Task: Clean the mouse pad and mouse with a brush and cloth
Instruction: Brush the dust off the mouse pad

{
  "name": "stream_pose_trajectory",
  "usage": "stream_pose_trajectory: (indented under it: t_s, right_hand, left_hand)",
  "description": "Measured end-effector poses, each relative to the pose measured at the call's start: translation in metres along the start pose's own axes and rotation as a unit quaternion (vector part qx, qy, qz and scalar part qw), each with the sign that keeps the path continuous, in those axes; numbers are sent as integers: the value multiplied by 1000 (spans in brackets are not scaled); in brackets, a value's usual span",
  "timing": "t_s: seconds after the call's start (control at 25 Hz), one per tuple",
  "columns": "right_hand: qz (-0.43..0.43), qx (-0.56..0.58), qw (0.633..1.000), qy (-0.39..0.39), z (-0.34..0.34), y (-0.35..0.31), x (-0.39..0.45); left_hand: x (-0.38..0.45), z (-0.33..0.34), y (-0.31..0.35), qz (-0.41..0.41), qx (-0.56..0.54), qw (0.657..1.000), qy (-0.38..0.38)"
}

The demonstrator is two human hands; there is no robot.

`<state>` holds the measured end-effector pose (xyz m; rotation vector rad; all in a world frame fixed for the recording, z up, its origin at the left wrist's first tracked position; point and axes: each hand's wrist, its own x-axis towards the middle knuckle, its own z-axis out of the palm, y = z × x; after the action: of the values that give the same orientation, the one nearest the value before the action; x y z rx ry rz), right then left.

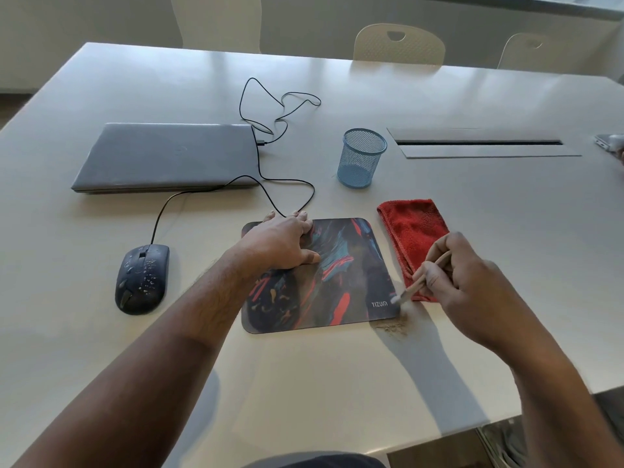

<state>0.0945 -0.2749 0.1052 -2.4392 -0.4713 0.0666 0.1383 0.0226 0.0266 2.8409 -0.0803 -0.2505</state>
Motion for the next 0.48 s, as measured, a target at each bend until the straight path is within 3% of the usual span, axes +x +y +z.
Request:
stream_pose_trajectory:
  t_s: [0.28,0.48]
  right_hand:
    - [10,-3,1000,-4,0,2,-5]
    - [-10,82,996,21,7,-1,-3]
  left_hand:
    - [0,1,-2,-6,-8,1000,0]
    - [0,3,-4,0,-20,1000,19]
